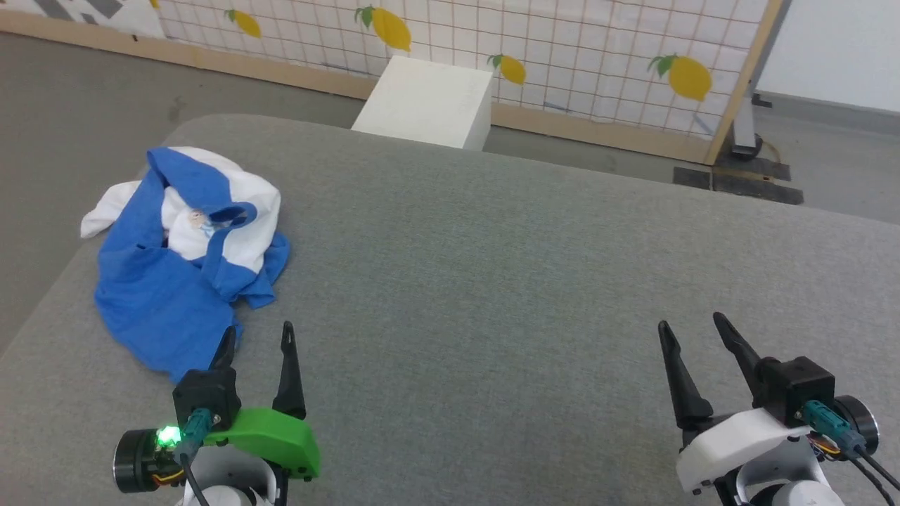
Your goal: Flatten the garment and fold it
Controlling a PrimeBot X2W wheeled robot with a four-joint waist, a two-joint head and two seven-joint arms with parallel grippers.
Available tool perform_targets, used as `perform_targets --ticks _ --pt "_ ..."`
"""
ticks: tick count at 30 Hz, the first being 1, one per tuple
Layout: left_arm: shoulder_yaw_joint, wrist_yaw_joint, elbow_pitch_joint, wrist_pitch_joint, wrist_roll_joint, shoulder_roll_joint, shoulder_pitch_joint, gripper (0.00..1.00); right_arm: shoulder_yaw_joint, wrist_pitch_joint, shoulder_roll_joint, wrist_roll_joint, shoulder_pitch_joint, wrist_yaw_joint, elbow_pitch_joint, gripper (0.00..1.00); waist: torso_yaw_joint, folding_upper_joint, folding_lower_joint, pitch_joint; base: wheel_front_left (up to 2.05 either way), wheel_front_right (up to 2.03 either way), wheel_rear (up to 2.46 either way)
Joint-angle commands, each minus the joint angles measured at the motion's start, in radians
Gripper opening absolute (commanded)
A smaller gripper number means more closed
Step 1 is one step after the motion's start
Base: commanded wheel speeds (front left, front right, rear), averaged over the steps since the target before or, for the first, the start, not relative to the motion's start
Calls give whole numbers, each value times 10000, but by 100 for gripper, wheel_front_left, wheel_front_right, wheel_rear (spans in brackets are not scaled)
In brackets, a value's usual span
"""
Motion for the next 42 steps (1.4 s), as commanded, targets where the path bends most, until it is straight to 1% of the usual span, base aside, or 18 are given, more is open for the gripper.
perform_targets --ticks 1,10,42 --pt "-5 113 46 -118 -75 77 -148 100 25 -103 7 85 -184 -6 45 100 172 0 0 -1 0 0 0" --pt "10 282 148 -327 -248 92 -145 100 71 -189 8 196 -224 -8 115 100 670 0 0 7 0 0 0" --pt "241 664 499 -982 -702 140 -177 100 232 -554 13 570 -289 -11 266 100 2340 0 0 -43 0 0 0"
